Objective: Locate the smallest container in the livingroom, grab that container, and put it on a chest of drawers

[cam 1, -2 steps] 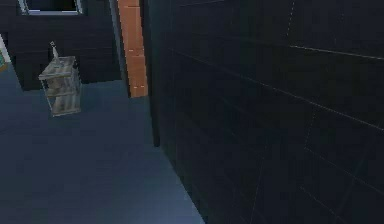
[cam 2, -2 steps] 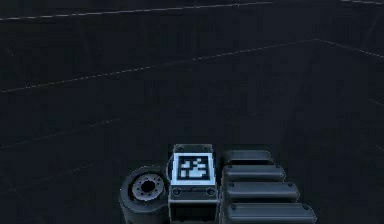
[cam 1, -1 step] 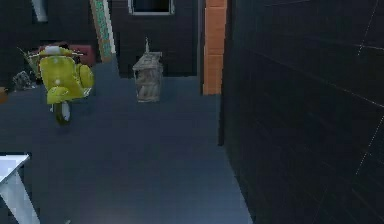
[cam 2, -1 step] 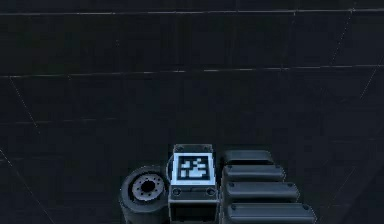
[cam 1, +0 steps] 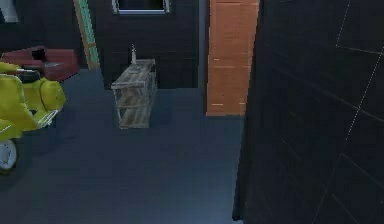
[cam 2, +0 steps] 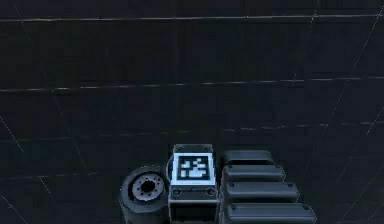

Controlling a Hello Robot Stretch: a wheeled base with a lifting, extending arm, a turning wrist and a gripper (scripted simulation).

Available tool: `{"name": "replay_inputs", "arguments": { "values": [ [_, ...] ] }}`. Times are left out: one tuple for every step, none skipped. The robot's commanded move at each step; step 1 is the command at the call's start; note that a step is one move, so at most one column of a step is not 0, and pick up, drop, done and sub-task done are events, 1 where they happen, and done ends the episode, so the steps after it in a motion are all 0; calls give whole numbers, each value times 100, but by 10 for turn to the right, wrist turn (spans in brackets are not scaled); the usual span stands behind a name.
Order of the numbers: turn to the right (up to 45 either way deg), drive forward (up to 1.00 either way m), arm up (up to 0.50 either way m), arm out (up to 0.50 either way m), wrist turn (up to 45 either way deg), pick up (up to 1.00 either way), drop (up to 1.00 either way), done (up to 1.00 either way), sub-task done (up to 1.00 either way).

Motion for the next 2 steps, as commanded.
{"name": "replay_inputs", "arguments": {
  "values": [
    [0, 100, 0, 0, 0, 0, 0, 0, 0],
    [-120, 0, 0, 0, 0, 0, 0, 0, 0]
  ]
}}
